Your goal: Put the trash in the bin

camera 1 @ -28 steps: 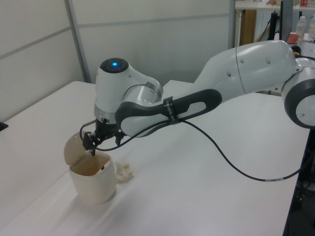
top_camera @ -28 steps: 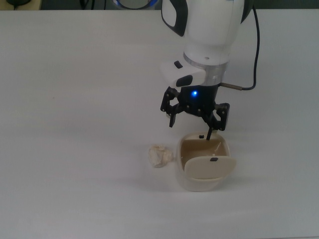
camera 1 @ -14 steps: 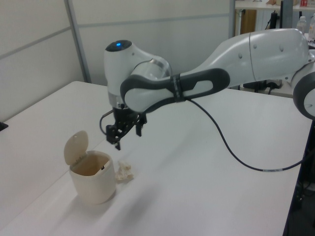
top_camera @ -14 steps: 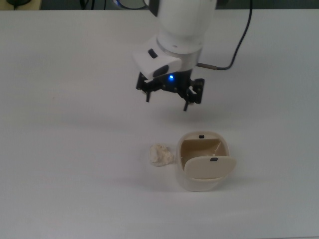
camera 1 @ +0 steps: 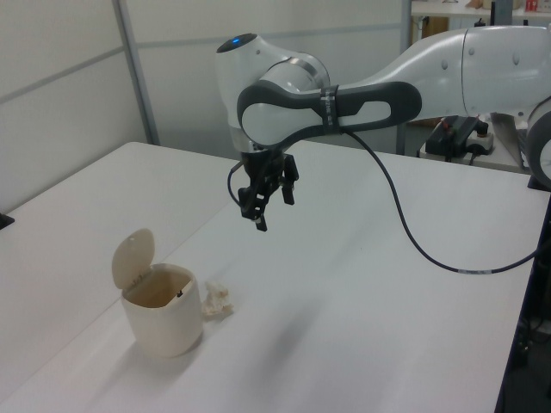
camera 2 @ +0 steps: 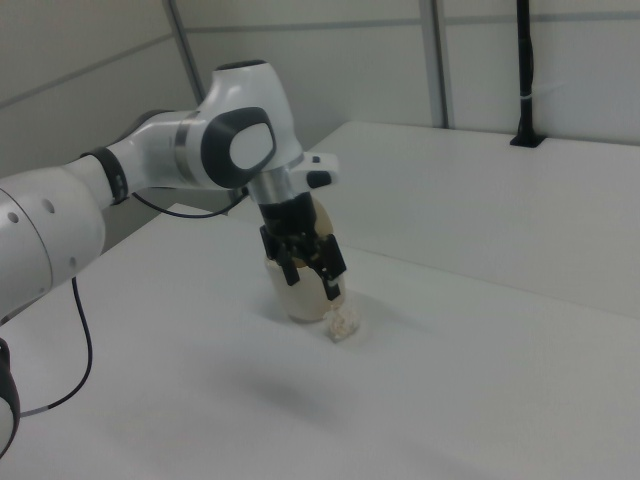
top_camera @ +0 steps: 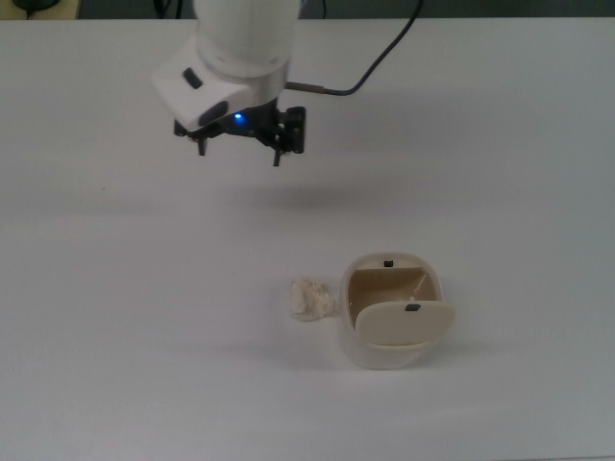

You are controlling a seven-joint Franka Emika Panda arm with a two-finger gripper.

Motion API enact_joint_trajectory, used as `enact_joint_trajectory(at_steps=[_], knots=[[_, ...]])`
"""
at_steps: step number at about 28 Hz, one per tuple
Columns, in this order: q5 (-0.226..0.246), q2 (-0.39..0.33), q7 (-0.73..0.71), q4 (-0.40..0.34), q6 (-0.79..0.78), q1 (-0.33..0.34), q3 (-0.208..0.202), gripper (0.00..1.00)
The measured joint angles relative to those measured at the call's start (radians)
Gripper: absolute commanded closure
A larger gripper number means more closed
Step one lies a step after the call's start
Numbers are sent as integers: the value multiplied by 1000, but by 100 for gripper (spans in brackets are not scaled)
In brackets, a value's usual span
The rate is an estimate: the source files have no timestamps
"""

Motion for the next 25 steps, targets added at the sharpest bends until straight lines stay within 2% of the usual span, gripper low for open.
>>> enact_joint_trajectory(at_steps=[7,12,25], knots=[[0,5,-98,-13,0,-91,-2,0],[0,6,-134,-14,0,-123,-2,0],[0,12,-136,-36,0,-115,0,0]])
